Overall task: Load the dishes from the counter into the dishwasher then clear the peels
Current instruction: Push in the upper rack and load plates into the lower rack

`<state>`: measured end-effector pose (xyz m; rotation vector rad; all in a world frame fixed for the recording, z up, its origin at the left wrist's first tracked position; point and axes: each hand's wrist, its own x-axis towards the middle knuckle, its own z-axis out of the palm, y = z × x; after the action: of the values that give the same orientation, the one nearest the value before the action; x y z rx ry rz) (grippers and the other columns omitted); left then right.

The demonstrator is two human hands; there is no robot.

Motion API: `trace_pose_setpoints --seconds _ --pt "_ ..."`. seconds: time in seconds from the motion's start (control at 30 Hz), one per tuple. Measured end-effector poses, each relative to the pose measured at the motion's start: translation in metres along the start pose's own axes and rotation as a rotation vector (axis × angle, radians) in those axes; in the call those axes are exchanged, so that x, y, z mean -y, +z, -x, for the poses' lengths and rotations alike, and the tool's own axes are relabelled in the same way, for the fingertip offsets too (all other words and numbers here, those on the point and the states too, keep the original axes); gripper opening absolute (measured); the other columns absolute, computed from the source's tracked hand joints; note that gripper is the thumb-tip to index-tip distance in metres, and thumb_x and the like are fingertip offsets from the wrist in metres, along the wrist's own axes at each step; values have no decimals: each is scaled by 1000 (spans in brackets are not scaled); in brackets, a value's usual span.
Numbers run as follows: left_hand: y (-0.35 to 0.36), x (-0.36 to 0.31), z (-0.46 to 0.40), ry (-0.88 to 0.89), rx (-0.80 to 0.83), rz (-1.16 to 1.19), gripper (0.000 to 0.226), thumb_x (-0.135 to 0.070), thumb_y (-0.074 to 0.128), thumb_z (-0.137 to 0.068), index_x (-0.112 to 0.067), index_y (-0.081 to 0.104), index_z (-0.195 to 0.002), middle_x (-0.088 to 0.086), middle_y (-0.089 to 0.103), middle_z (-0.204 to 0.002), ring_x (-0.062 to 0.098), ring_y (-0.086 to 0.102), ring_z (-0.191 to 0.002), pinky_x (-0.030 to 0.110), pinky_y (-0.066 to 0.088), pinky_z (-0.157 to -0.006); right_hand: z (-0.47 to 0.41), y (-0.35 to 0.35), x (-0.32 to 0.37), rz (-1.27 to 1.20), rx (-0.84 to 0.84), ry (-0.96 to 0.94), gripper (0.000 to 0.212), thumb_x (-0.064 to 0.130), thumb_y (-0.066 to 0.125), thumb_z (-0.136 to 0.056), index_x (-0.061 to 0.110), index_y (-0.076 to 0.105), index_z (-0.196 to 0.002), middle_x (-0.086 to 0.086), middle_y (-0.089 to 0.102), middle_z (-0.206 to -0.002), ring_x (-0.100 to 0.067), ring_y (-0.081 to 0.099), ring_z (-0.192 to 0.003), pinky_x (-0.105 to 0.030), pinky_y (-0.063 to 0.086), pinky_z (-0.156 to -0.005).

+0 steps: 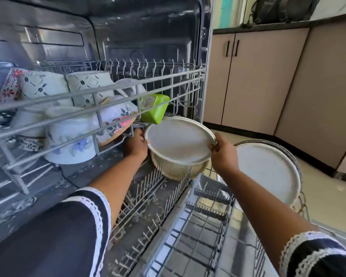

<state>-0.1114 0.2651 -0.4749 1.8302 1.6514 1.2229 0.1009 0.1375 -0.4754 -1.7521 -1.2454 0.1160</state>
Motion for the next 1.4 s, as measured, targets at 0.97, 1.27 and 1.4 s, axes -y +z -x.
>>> trace_pose_setpoints --seconds 0.97,1.27,1.4 --pt "11 53 -4 -43 -87 -133 7 -1 55 -89 1 58 -95 13 59 -89 22 48 -78 30 34 -53 -1 54 -6 14 93 -129 33 6 44 -98 21 44 -128 -2 52 -90 -22 52 -75 -33 44 -61" --pt "9 54 1 11 -104 -251 9 -3 58 -90 -8 62 -96 15 67 -100 31 58 -84 33 41 -66 -2 56 -7 114 66 -79 24 11 56 -94 11 56 -118 -4 57 -92 -22 56 -79 -31 47 -66" --pt "9 59 2 50 -69 -292 13 -3 55 -89 -15 58 -84 13 68 -94 32 60 -80 30 43 -62 2 61 -20 184 114 55 16 6 61 -89 8 62 -105 -8 65 -93 -24 61 -80 -34 54 -70"
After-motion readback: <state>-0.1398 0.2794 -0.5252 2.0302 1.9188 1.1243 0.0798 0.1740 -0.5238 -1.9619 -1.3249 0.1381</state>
